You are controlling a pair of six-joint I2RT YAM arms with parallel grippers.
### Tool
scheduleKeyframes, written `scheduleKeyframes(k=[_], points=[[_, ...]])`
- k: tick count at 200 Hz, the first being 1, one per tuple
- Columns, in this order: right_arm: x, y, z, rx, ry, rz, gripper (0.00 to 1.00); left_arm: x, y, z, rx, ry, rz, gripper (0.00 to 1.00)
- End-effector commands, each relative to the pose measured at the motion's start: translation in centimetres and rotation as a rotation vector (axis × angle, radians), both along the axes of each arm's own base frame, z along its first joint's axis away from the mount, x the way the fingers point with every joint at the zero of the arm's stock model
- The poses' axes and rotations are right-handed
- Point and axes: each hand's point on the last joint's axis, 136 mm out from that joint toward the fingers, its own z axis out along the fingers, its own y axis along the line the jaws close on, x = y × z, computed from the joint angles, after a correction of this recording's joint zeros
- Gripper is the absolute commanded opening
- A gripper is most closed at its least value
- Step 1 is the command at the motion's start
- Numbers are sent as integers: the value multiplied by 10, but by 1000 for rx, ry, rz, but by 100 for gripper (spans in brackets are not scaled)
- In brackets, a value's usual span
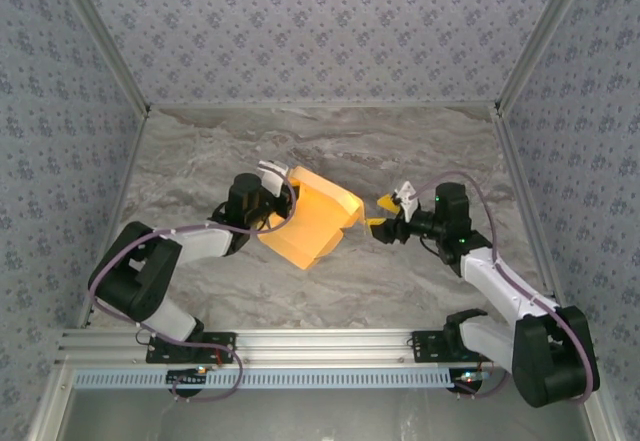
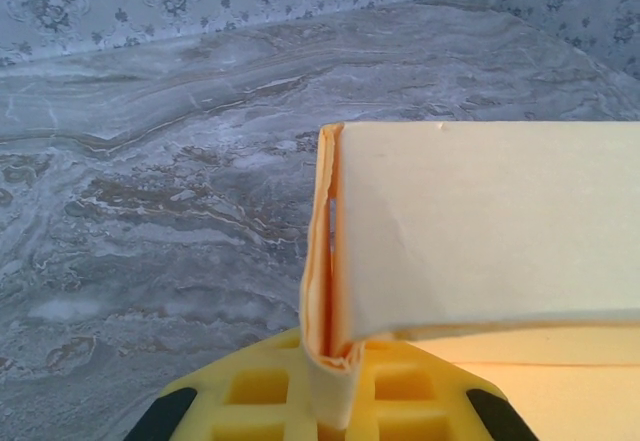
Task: Fold the paper box
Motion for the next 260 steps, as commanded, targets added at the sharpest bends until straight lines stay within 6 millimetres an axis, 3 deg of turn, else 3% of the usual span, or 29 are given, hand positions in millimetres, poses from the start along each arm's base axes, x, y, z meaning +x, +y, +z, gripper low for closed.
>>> scheduleKeyframes(k=[1, 40, 86, 108, 154, 181, 230, 260], points=[[-1, 17, 5, -37, -55, 55, 65, -5, -8, 17, -28, -13, -67, 0], [11, 37, 9, -73, -140, 3, 47, -5, -11, 17, -30, 1, -80, 0], [35, 40, 11, -48, -196, -234, 46, 1, -9, 14, -53, 34, -24, 0], [43, 45, 7, -56, -213, -347, 36, 3, -7, 9, -46, 57, 32, 0], [69, 37, -9, -32, -201, -661, 36, 4, -9, 0, -33, 70, 170, 0], [80, 40, -19, -46, -198, -717, 38, 3, -8, -6, -40, 84, 236, 0], [104, 28, -35, -53, -155, -947, 30, -3, 3, -14, -25, 108, 384, 0], [111, 35, -45, -20, -135, -998, 29, -7, 11, -21, 0, 112, 470, 0]])
